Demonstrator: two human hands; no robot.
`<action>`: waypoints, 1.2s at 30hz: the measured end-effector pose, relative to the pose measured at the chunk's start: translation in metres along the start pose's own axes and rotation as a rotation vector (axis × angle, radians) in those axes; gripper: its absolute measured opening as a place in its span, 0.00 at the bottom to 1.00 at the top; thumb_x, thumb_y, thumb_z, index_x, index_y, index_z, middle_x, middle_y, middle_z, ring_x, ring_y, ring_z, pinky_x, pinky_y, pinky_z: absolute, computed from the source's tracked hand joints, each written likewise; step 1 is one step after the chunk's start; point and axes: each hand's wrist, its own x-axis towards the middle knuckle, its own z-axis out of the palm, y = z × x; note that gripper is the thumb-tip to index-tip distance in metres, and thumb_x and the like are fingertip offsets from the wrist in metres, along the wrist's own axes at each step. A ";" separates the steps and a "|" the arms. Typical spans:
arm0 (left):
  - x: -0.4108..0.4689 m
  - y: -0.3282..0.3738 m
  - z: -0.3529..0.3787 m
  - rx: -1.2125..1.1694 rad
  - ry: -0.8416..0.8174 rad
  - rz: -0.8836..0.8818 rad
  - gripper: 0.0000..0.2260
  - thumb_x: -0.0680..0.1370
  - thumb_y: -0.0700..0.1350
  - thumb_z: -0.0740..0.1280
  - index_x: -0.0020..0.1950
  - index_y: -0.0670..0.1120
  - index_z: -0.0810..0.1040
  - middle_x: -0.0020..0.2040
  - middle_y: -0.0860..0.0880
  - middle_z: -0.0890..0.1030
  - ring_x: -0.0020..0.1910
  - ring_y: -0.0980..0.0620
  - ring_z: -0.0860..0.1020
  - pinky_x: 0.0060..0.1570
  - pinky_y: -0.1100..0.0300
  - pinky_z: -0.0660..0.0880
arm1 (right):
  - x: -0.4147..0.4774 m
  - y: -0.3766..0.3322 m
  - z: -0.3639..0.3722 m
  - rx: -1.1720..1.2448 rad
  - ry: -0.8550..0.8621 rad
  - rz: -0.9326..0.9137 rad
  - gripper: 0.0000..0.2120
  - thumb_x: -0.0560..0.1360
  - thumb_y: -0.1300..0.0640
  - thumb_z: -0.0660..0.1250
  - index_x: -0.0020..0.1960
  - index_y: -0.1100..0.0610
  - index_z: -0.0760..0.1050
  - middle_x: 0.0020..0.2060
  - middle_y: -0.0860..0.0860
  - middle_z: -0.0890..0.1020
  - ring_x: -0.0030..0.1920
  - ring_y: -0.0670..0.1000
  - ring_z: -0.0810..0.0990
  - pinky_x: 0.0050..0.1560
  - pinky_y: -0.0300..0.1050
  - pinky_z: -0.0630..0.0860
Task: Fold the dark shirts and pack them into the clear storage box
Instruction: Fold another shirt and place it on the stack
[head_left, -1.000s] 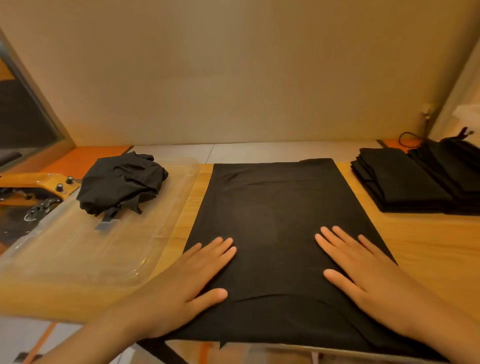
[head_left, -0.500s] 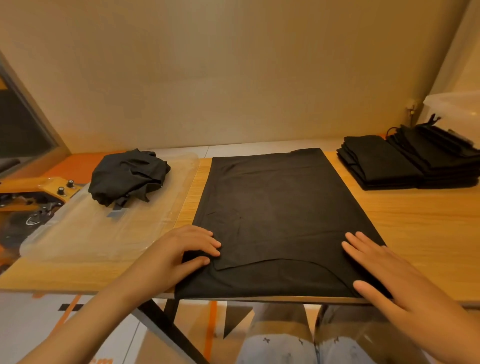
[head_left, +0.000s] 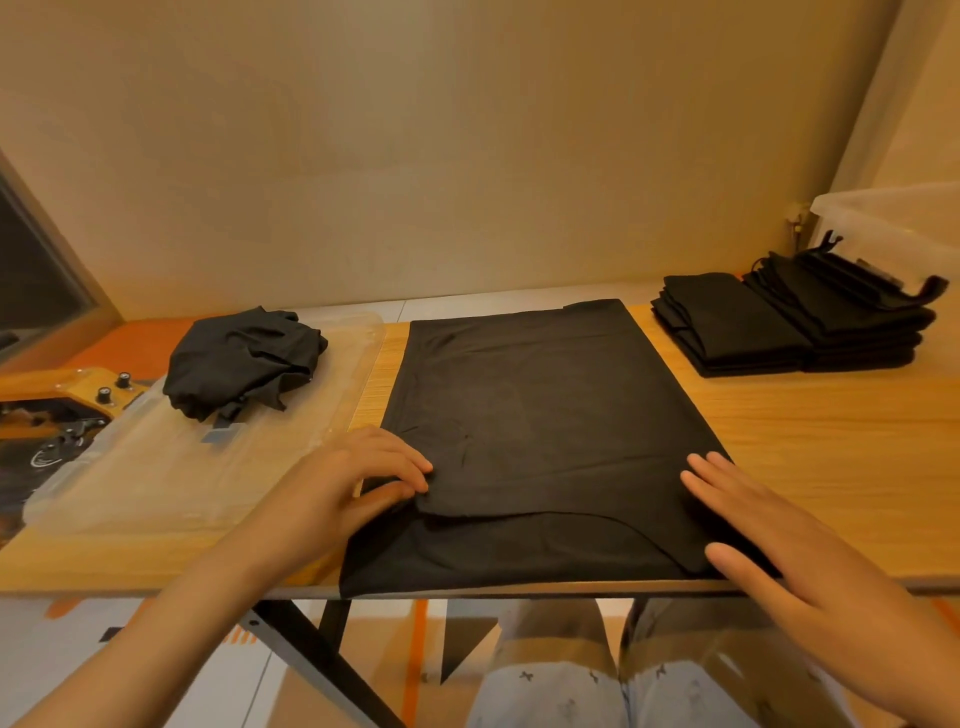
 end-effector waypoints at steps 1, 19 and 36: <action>0.000 0.000 -0.005 -0.004 0.045 0.002 0.11 0.75 0.60 0.64 0.50 0.59 0.82 0.55 0.65 0.79 0.58 0.64 0.75 0.58 0.66 0.73 | 0.000 0.000 -0.001 0.005 0.014 -0.002 0.36 0.65 0.25 0.38 0.72 0.31 0.46 0.72 0.25 0.45 0.70 0.27 0.38 0.70 0.32 0.47; -0.039 0.011 0.015 0.194 -0.209 -0.167 0.29 0.72 0.75 0.37 0.68 0.71 0.61 0.71 0.73 0.58 0.71 0.74 0.51 0.72 0.71 0.41 | -0.007 0.018 0.015 -0.300 -0.095 -0.015 0.28 0.79 0.34 0.48 0.76 0.41 0.55 0.75 0.38 0.58 0.75 0.39 0.52 0.73 0.37 0.44; 0.159 -0.076 0.052 0.279 -0.269 -0.431 0.28 0.83 0.59 0.47 0.80 0.50 0.48 0.80 0.52 0.47 0.78 0.55 0.45 0.76 0.52 0.43 | 0.092 -0.005 0.022 -0.285 -0.078 -0.113 0.49 0.55 0.27 0.13 0.74 0.39 0.34 0.74 0.38 0.35 0.73 0.39 0.31 0.74 0.44 0.35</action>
